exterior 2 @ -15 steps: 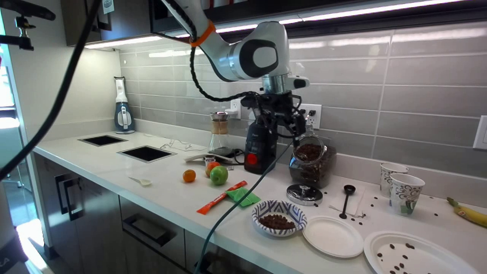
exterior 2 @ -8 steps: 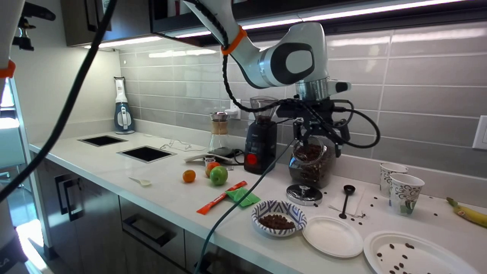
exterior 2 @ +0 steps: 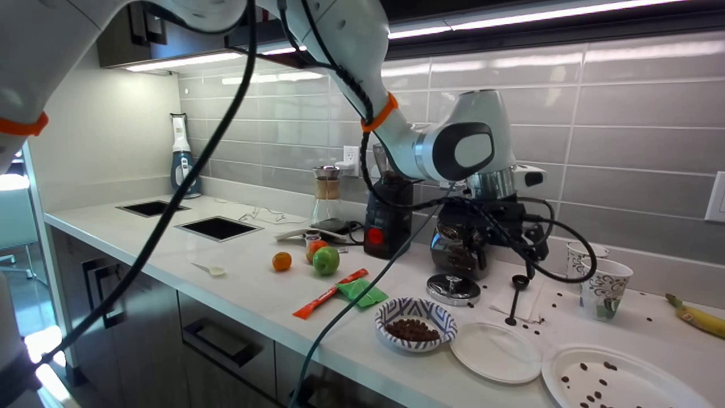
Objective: Transfer a spoonful of contents from the glass container to the right plate
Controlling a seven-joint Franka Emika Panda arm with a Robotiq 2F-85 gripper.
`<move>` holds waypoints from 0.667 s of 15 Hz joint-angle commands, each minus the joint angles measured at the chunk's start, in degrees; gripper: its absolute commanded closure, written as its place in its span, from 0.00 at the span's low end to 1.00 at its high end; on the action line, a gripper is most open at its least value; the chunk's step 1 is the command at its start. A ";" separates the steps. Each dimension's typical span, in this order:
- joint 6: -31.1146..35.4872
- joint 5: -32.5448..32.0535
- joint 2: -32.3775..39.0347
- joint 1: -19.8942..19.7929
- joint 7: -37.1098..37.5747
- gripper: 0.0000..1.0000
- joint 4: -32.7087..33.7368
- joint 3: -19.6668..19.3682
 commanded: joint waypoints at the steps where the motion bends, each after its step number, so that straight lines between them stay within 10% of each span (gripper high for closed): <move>1: -0.36 1.07 8.30 -2.81 2.29 0.00 9.04 1.45; 10: -1.32 -0.83 9.97 -1.34 5.79 0.00 10.77 0.19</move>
